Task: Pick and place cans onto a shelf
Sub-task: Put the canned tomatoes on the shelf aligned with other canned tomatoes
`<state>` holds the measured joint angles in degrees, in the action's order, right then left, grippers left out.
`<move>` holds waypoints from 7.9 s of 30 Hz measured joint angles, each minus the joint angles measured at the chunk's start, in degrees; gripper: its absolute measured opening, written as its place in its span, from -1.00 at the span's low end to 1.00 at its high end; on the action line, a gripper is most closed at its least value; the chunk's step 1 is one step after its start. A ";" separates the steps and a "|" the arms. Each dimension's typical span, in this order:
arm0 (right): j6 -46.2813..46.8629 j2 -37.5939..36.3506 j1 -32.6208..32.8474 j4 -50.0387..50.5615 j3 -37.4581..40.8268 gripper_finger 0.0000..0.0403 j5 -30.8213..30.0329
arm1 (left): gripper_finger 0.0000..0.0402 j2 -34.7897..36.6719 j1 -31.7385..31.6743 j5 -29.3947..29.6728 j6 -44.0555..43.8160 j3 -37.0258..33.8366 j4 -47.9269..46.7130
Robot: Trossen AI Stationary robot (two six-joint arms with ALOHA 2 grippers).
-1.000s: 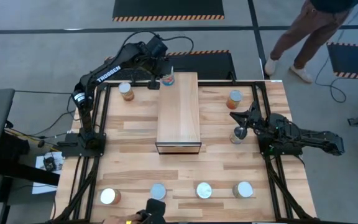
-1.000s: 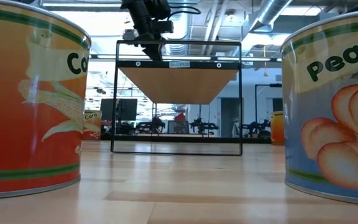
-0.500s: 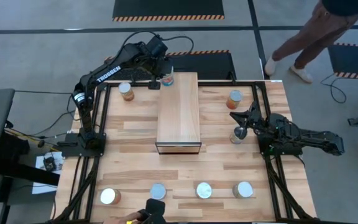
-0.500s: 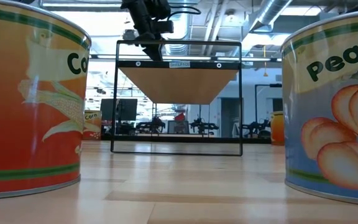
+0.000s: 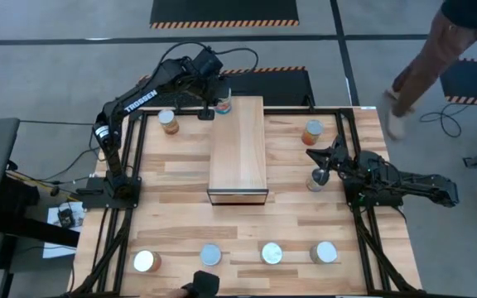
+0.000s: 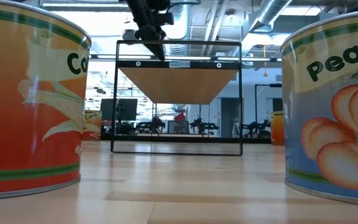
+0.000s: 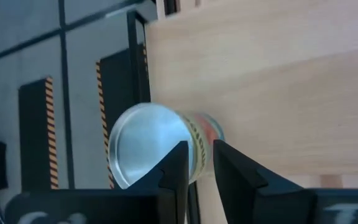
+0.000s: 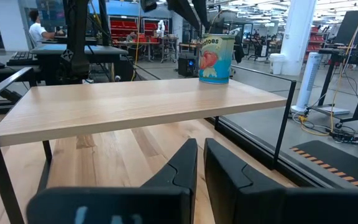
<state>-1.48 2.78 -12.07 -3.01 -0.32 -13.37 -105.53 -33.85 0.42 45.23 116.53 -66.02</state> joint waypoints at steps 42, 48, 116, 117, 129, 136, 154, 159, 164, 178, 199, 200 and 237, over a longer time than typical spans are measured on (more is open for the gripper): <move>0.00 0.01 0.03 0.00 0.00 -0.72 -0.01 | -1.00 56.02 30.26 2.33 -32.12 -99.00 103.84; 0.00 0.01 0.03 0.00 0.00 -0.72 -0.02 | -1.00 56.90 31.66 5.25 -32.49 -102.14 109.51; 17.96 70.51 -23.73 39.15 -47.04 -0.23 -7.31 | -1.00 56.82 31.61 6.56 -31.52 -102.09 107.38; 17.87 70.72 -23.72 39.16 -47.04 -0.21 -7.26 | -1.00 56.82 31.63 6.56 -31.52 -102.09 107.38; 15.10 65.43 -22.03 46.17 -47.06 -0.30 -5.67 | -1.00 56.82 31.62 6.69 -31.52 -102.09 106.96; 15.31 57.12 -11.15 50.98 -47.06 -0.74 1.53 | -1.00 56.82 31.62 6.69 -31.52 -102.09 106.89; 60.45 58.99 51.79 46.89 -45.70 -0.92 -1.05 | -1.00 56.82 31.62 6.56 -32.41 -102.09 105.52; 78.74 65.52 64.90 47.14 -49.68 -0.77 -2.88 | -1.00 56.82 31.61 6.56 -32.41 -102.09 105.55; 85.95 74.63 72.25 51.99 -56.08 -0.62 -3.19 | -1.00 56.82 31.61 6.56 -32.41 -102.09 105.51; 86.10 92.46 74.15 68.34 -75.56 -0.09 -3.23 | -1.00 56.82 31.62 6.69 -32.41 -102.09 105.38; 72.02 97.32 65.55 67.67 -76.39 -0.78 1.24 | -1.00 56.82 31.63 6.70 -32.00 -102.09 105.35; 70.47 97.28 64.85 67.57 -76.39 -0.84 1.31 | -1.00 56.82 31.63 6.69 -31.96 -102.09 105.35; 5.36 76.03 4.91 59.25 -84.68 -0.98 -12.17 | -1.00 56.82 31.61 6.72 -32.20 -102.09 105.37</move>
<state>3.88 78.81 -7.15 56.24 -84.99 -25.54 -48.71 -2.24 7.14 13.04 14.44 39.35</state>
